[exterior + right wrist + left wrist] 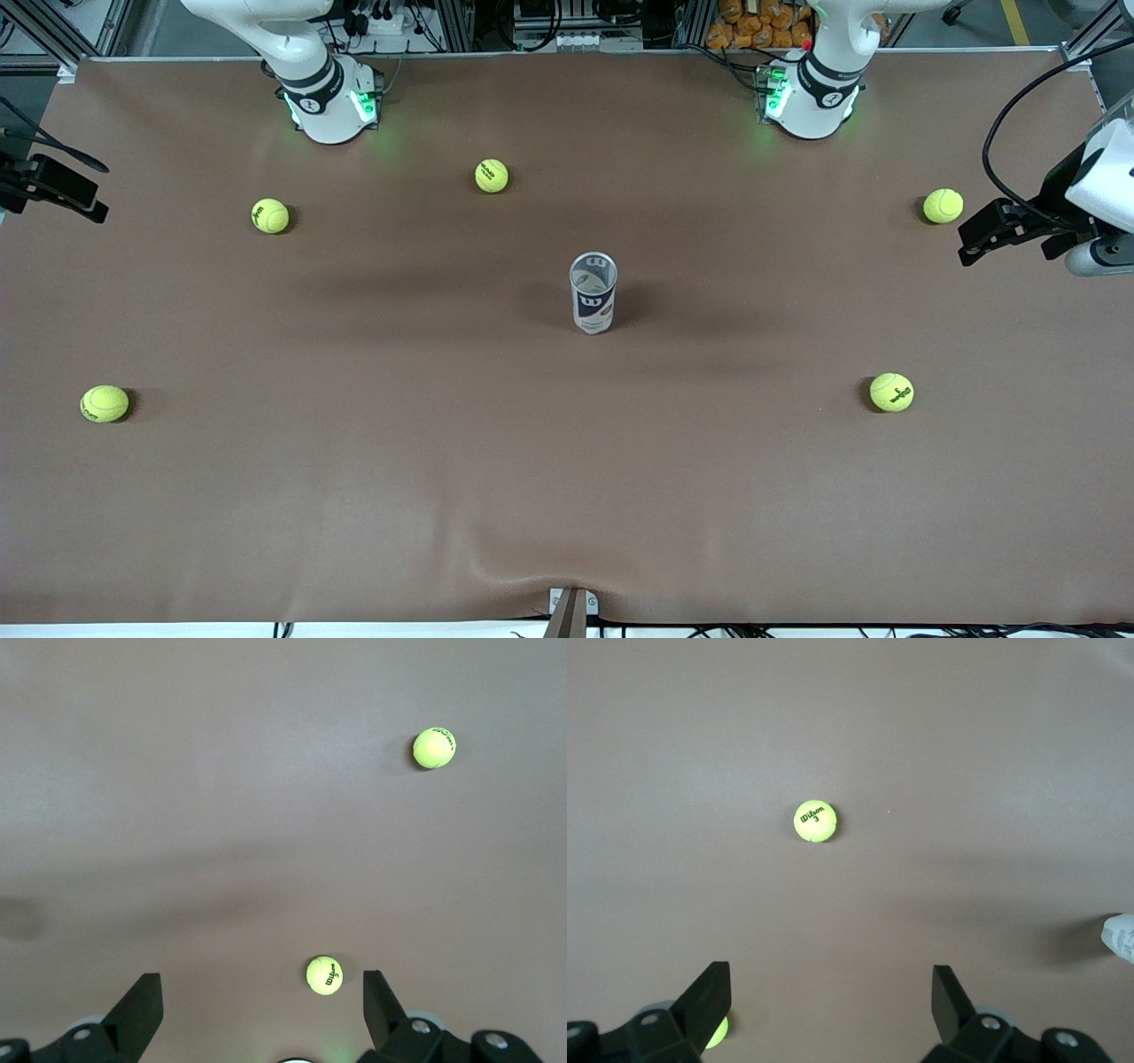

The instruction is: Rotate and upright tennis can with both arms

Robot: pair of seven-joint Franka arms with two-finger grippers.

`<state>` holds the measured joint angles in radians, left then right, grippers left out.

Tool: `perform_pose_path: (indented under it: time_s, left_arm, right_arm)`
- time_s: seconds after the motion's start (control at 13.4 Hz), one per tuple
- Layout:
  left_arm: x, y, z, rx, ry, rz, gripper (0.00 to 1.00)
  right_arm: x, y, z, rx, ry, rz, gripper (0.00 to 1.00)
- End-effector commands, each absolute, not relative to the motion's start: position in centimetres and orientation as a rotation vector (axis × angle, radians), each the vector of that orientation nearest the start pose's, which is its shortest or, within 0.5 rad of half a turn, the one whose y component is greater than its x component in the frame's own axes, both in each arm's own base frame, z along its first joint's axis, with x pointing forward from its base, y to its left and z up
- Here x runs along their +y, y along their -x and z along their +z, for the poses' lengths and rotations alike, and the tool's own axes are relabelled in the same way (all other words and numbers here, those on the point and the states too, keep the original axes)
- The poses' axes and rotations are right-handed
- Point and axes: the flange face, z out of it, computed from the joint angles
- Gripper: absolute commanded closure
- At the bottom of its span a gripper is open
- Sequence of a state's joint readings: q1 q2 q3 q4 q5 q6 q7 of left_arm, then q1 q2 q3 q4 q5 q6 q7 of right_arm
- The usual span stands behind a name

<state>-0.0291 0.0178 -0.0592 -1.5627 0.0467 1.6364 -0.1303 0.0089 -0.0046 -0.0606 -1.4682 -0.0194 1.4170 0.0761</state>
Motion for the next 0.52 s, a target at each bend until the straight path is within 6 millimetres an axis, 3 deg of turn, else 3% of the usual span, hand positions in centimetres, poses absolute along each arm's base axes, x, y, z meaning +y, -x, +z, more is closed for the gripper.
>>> perform_pose_path:
  time_s: [0.0,0.3,0.45]
  left_arm:
    - [-3.5,-56.0,62.9,0.042,3.11,-0.086,0.0]
    - [-2.2,-56.1,62.9,-0.048,3.108,-0.087,0.0]
    - [1.9,-56.2,62.7,-0.153,3.105,-0.077,0.0]
  right_arm:
    - [-2.6,-52.9,66.3,0.219,3.151,0.072,0.0]
    - [-2.7,-52.9,66.4,0.221,3.151,0.07,0.0]
    - [-2.7,-52.9,66.4,0.222,3.152,0.067,0.0]
